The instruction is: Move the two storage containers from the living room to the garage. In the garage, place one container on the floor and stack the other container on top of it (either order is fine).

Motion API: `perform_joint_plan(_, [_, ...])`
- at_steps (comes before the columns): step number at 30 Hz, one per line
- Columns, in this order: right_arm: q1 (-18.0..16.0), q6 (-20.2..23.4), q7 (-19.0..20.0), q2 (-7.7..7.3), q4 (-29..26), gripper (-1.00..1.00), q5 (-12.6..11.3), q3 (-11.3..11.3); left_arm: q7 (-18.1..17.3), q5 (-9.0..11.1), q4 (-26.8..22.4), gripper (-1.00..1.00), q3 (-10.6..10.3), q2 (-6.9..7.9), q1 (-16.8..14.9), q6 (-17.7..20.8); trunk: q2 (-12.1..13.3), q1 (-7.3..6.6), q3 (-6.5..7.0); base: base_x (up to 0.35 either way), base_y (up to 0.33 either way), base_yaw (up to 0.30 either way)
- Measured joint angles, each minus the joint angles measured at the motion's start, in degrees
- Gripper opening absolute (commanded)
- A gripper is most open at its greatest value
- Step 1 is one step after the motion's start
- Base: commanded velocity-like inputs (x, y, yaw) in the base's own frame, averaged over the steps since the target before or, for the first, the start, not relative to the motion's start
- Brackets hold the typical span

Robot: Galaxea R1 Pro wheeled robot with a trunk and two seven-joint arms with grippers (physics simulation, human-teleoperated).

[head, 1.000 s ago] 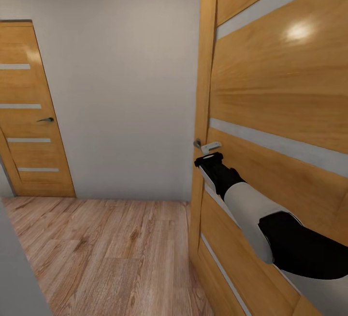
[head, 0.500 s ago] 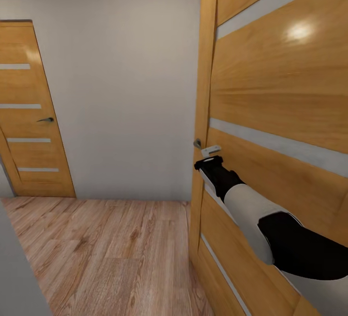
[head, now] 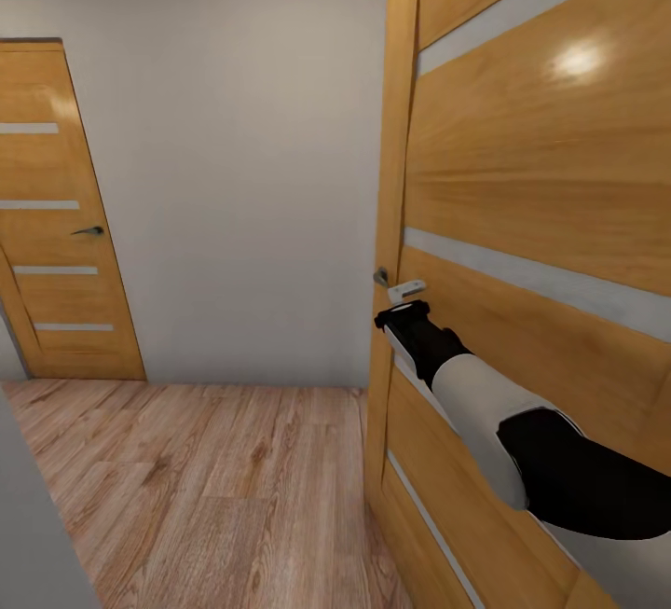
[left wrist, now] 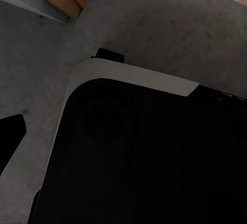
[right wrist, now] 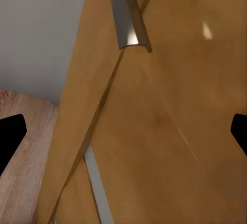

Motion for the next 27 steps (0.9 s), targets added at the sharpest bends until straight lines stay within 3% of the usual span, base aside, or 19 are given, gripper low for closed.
perform_joint_plan(6, [0.0, 0.31, 0.73, 0.0, 0.28, 1.0, 0.4, 0.21, 0.0, 0.01, -0.01, 1.0, 0.0, 0.03, -0.03, 0.01, 0.0, 0.0, 0.0, 0.0, 0.0, 0.0])
perform_joint_plan(15, [0.0, 1.08, 0.91, 0.0, 2.02, 1.0, 1.01, 2.96, 0.0, -0.01, -0.01, 1.0, 0.0, 0.04, -0.04, 0.01, 0.0, 0.0, 0.0, 0.0, 0.0, 0.0])
perform_joint_plan(16, [0.0, 1.13, 0.94, 0.0, 2.1, 1.0, 0.97, 7.18, 0.0, -0.01, -0.01, 1.0, 0.0, 0.04, -0.04, 0.01, 0.0, 0.0, 0.0, 0.0, 0.0, 0.0])
perform_joint_plan(27, [0.0, 0.72, 2.37, 0.0, 3.14, 1.0, 0.68, 8.97, 0.0, -0.01, -0.01, 1.0, 0.0, 0.04, -0.04, 0.02, 0.0, 0.0, 0.0, 0.0, 0.0, 0.0])
